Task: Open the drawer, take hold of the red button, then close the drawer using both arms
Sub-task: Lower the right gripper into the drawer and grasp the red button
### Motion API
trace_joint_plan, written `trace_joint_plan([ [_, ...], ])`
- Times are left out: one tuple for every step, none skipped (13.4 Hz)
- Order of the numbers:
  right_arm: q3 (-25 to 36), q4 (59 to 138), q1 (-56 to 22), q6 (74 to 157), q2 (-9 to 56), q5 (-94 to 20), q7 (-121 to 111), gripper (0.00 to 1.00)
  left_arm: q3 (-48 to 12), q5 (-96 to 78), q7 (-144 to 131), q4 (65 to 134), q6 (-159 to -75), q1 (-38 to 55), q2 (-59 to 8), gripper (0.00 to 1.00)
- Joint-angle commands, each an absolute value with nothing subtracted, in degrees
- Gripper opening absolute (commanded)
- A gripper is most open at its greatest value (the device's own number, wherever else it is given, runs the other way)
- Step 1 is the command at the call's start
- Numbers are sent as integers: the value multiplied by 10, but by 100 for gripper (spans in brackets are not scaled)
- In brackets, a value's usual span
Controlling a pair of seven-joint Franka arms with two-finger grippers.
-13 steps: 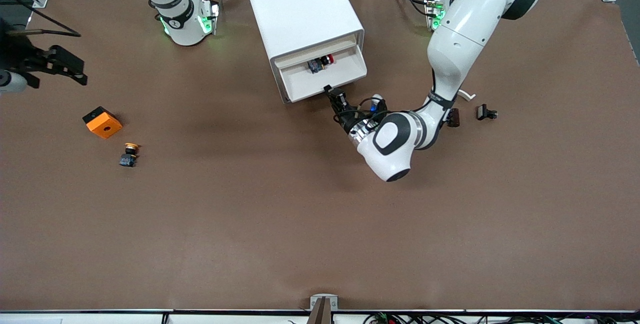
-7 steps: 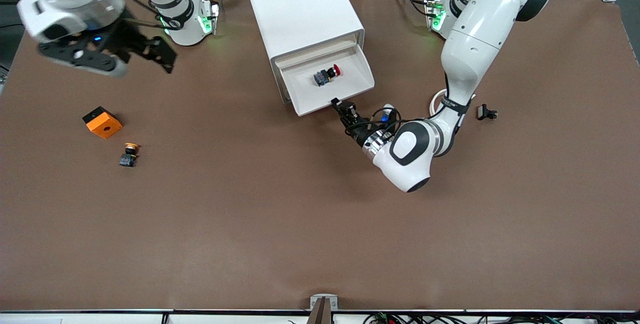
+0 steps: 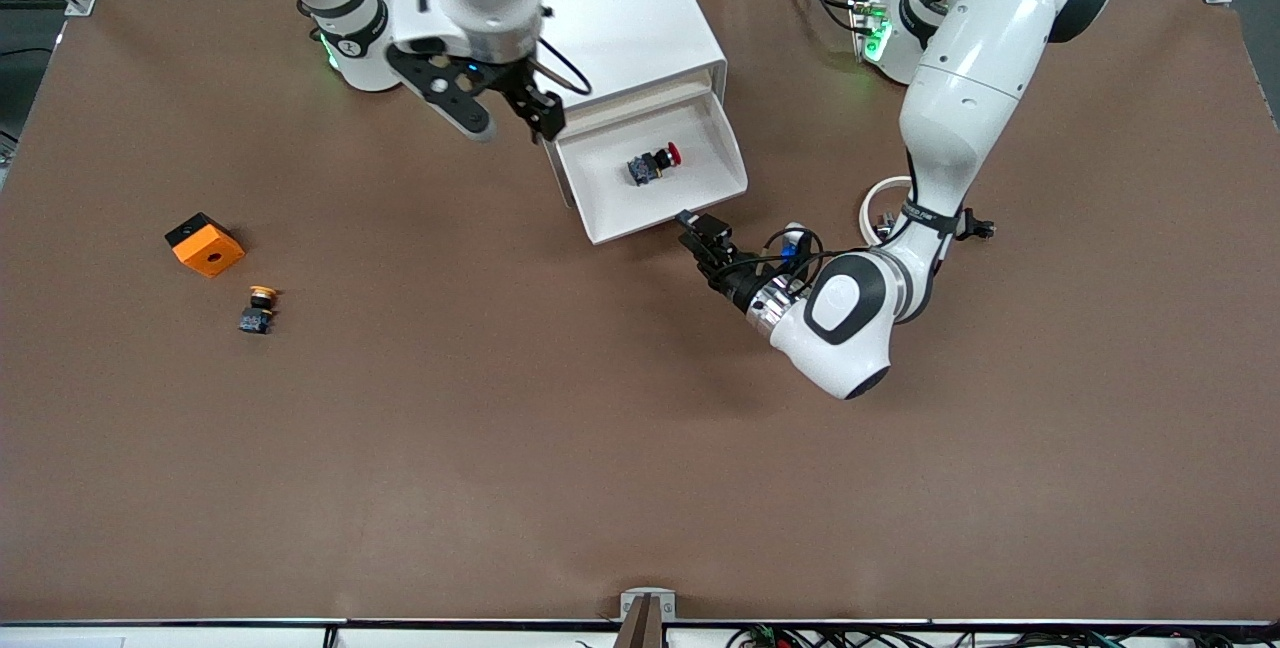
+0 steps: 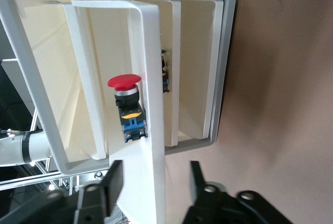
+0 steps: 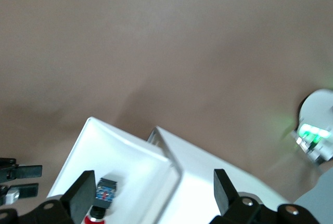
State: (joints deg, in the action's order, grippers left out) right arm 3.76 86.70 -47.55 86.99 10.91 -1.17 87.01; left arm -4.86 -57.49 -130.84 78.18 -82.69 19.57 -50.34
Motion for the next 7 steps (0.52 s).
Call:
trace_joint_plan([
  [47,866,-498,909,158,-26,953,100,-33,-567,-1307,734,-799,192,-501,100],
  [47,874,-506,933,169,-26,980,100,-30,-552,-1303,714,-796,191,-497,100],
  [47,877,-511,954,180,-26,1005,100,-33,-523,-1285,702,-788,187,-494,100],
  [47,877,-512,971,196,-27,1028,100,-33,-495,-1244,690,-779,185,-488,100],
  [47,877,-516,986,207,-28,1047,100,-33,-471,-1198,688,-772,175,-475,100],
  [47,877,-516,1001,220,-33,1063,100,-33,-449,-1153,688,-767,158,-467,100],
  [47,877,-514,1015,228,-46,1077,100,-33,-429,-1094,688,-760,145,-459,100],
])
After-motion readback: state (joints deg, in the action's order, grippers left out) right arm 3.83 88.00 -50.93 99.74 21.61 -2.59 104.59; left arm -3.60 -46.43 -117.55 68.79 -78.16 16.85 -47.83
